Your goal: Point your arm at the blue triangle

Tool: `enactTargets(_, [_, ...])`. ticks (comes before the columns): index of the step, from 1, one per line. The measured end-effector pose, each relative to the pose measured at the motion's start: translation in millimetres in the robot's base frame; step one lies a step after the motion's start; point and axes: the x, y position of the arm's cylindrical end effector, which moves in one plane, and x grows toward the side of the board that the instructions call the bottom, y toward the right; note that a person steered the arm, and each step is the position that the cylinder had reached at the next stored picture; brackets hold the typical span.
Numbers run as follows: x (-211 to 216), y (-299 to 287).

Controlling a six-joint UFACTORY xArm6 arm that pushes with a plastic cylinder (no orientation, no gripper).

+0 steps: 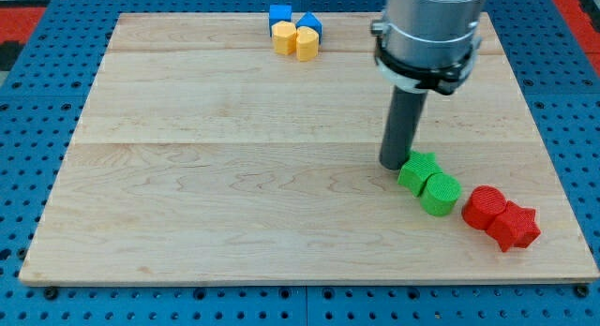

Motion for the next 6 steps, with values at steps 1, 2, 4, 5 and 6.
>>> enactTargets(1, [10,0])
enactTargets(2, [20,0])
enactTargets(4, [-59,-8])
enactTargets(5, [-132,-8])
enactTargets(6, [-204,-11])
